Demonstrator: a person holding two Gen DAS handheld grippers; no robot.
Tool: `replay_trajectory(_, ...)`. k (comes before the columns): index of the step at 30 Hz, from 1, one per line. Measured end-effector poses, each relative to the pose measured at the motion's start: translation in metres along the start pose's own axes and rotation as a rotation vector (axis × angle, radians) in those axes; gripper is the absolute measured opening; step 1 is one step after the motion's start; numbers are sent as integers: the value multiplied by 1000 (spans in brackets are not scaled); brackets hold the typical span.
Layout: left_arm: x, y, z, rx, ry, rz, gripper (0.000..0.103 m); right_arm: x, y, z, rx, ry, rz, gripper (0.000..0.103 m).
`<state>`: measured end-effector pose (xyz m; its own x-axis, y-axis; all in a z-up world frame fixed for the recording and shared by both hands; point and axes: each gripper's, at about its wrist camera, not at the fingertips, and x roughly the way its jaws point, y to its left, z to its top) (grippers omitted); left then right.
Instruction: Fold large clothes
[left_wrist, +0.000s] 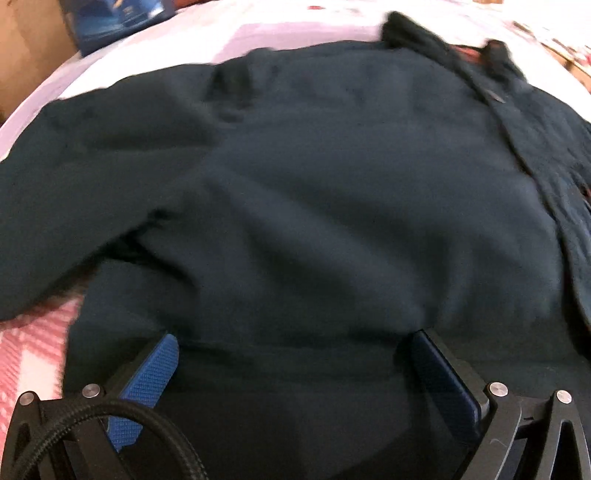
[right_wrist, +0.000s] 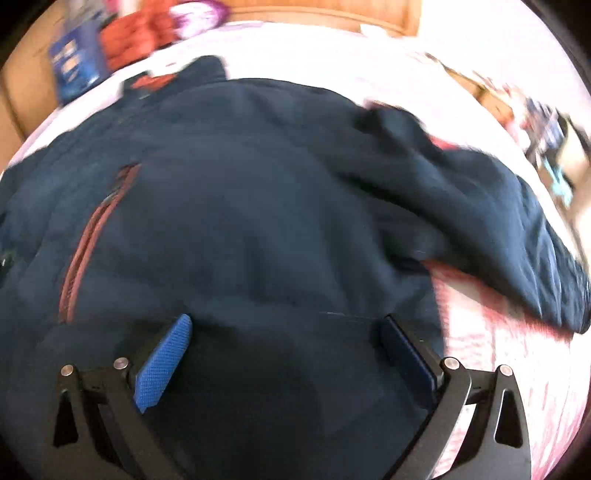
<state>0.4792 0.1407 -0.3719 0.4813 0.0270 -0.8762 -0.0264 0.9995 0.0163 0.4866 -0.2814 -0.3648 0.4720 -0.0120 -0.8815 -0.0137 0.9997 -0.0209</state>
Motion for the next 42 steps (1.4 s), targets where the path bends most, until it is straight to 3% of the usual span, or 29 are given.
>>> replay_trajectory(3,-6,-6,11,-36,-25,-12,103,-1,8,18,-25,-43,-70,103)
replay_trajectory(6,-24,-40,27,-12,-87,-79,103,-3,54,36,-109,-87,16,103)
replay_trajectory(10,-39,-98,34,51,-117,-158,103,9,87,45,-197,-52,12,103)
replay_trajectory(12,-38,-123,33,76,-106,-190,103,11,62,46,-147,-47,5,103)
replay_trajectory(14,-38,-141,30,79,-94,-205,103,9,7,47,-38,-38,-17,103)
replay_trajectory(16,-39,-155,26,70,-85,-218,103,12,-20,53,16,-25,34,93)
replay_trajectory(18,-42,-173,25,81,-94,-218,103,4,-21,56,-33,-26,36,92)
replay_trajectory(21,-49,-202,28,97,-102,-221,103,-22,-13,61,-150,-128,35,93)
replay_trajectory(23,-52,-220,32,112,-110,-217,103,-24,-22,77,-146,-161,32,93)
replay_trajectory(26,-42,-245,40,127,-92,-195,103,-15,-60,96,-105,-133,-28,93)
replay_trajectory(28,-28,-255,37,121,-49,-181,103,-6,-108,96,-43,-86,-38,93)
replay_trajectory(30,-13,-260,31,119,-3,-159,103,3,-159,82,-8,-46,-65,93)
replay_trajectory(33,-13,-258,18,123,-68,-152,103,5,-232,54,82,-28,-88,95)
replay_trajectory(36,-12,-257,12,117,-97,-151,103,0,-319,18,223,-2,-240,96)
replay_trajectory(39,-13,-259,8,127,-120,-131,103,-20,-402,-13,373,-12,-285,96)
replay_trajectory(42,-15,-261,8,131,-118,-123,103,-36,-450,-32,377,28,-413,96)
